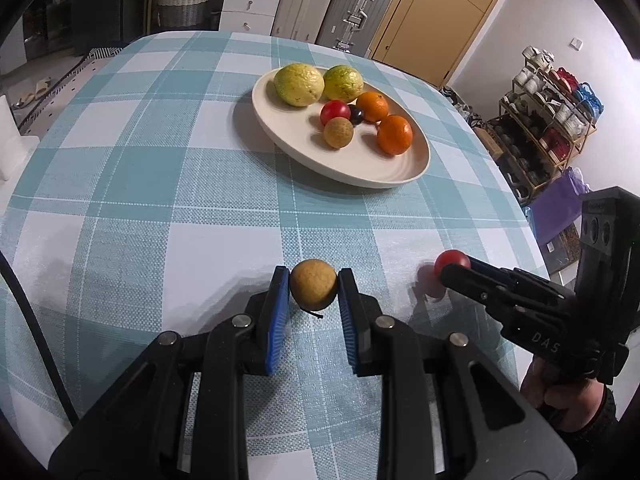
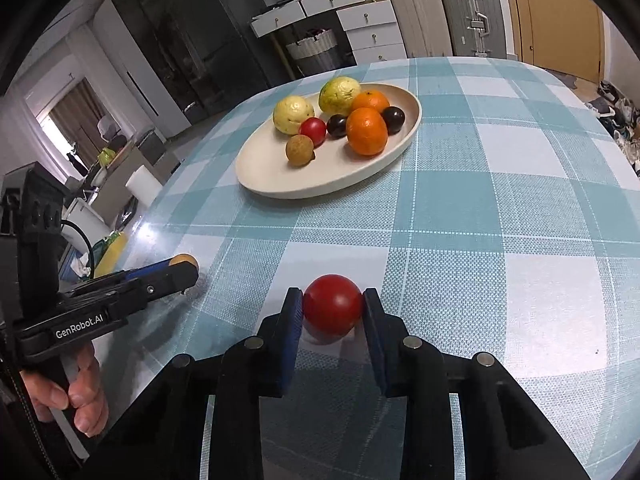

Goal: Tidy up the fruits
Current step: 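Grasp the last red tomato with the right gripper while the left gripper holds the brown fruit, then carry tomato and brown fruit to the plate and open both grippers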

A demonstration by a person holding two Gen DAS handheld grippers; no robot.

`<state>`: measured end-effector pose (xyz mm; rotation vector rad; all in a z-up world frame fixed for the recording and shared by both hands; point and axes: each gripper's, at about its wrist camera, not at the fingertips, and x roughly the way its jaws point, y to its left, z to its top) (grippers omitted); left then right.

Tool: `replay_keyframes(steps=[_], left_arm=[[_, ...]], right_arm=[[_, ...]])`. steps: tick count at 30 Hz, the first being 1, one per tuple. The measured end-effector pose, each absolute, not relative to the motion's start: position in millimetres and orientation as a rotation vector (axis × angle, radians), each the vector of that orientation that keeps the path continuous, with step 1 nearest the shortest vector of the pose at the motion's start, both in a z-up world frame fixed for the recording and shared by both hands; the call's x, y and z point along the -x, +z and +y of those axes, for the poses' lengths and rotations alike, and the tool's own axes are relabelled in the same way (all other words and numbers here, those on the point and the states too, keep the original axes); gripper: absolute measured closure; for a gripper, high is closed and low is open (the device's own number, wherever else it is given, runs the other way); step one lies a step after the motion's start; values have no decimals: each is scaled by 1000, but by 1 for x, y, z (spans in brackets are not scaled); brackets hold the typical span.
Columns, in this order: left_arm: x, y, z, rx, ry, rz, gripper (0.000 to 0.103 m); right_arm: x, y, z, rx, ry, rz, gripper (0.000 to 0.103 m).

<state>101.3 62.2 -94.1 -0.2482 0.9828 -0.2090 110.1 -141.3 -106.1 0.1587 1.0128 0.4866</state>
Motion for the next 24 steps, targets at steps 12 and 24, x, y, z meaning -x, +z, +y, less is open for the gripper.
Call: replay_keyframes(steps=[12, 24], left_arm=[[-118, -76, 64, 213, -190, 948, 81], [-151, -61, 69, 201, -195, 934, 81]], right_arm=[[-110, -80, -137, -146, 535, 945, 72], [-136, -58, -123, -152, 581, 890, 72]])
